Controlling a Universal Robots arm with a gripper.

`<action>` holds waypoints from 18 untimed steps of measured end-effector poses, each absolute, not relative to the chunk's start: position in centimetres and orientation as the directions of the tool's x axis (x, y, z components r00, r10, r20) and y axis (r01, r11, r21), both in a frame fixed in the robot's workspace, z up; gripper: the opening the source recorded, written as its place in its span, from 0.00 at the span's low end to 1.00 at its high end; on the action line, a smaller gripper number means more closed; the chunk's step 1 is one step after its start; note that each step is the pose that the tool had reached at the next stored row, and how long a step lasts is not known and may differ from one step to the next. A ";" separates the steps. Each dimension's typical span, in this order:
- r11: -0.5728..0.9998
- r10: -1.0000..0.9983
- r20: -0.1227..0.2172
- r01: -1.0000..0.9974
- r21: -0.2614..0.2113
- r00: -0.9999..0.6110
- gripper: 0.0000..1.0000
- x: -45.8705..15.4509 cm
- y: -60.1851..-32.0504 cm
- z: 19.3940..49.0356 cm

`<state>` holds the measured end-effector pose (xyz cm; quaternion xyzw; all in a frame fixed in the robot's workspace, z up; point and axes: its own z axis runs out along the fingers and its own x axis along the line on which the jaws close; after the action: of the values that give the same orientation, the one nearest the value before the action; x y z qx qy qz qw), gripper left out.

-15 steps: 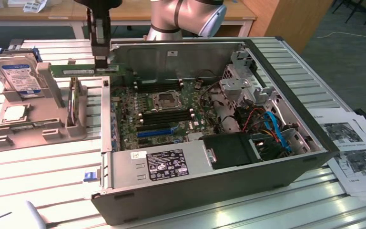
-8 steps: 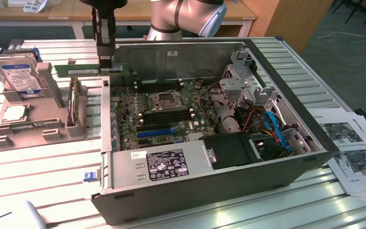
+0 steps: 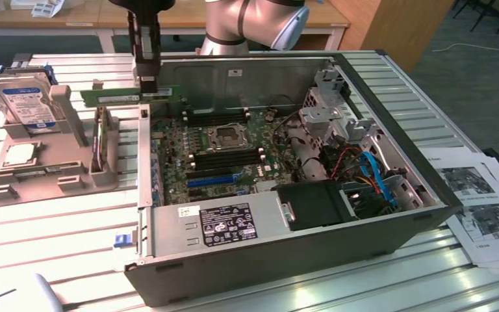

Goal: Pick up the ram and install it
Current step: 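Pick up the ram and move it above insertion slot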

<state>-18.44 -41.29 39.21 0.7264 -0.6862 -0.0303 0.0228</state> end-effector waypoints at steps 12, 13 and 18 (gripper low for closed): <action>-0.059 -0.998 -0.012 -0.996 0.065 0.059 0.12 -16.9 -41.3 39.2; -0.059 -0.998 -0.012 -0.996 0.065 0.059 0.12 -16.5 -41.3 39.2; -0.059 -0.998 -0.012 -0.996 0.065 0.059 0.12 -14.2 -41.3 39.2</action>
<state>-14.20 -41.30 39.21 0.7273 -0.6856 -0.0268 0.0195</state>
